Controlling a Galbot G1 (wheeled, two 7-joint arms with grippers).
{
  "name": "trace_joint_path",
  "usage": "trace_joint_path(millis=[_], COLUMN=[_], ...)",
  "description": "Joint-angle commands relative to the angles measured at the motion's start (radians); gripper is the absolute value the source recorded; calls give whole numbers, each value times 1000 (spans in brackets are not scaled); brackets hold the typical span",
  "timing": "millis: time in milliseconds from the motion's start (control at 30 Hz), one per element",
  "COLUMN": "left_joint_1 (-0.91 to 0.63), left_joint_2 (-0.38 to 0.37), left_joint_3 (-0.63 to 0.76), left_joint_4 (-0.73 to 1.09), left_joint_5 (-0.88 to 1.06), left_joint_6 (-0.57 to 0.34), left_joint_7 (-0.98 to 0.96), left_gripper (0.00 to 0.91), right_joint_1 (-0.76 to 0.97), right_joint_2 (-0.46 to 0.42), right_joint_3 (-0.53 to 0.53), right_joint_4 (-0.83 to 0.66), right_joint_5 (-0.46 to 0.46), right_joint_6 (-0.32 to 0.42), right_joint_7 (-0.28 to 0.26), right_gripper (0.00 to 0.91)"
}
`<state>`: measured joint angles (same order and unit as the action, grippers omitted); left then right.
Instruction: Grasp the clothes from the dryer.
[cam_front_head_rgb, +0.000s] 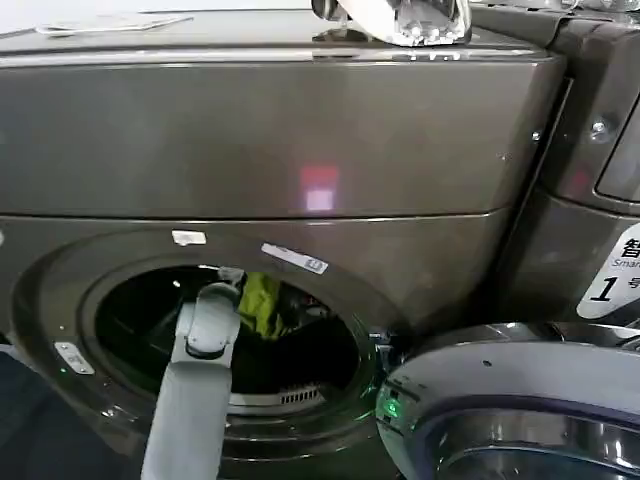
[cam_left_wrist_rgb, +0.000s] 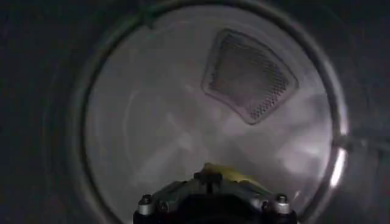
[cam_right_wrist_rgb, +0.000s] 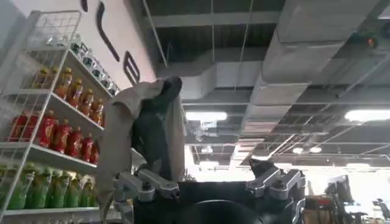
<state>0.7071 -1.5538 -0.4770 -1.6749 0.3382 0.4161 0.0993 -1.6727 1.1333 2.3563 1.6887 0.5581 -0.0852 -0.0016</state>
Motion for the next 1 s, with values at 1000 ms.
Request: trace_joint_path(millis=[1000], left_joint_1=[39], left_joint_2=[-8], left_joint_3=[9], left_joint_4=[-43], left_joint_5=[-170], left_joint_6=[44], left_joint_7=[-130], left_gripper=[0], right_joint_1=[12], right_joint_2=[-14], right_joint_3=[-1], right_joint_4=[48], right_joint_5=[19], right_joint_6=[-67], right_joint_7=[63], right_gripper=[907])
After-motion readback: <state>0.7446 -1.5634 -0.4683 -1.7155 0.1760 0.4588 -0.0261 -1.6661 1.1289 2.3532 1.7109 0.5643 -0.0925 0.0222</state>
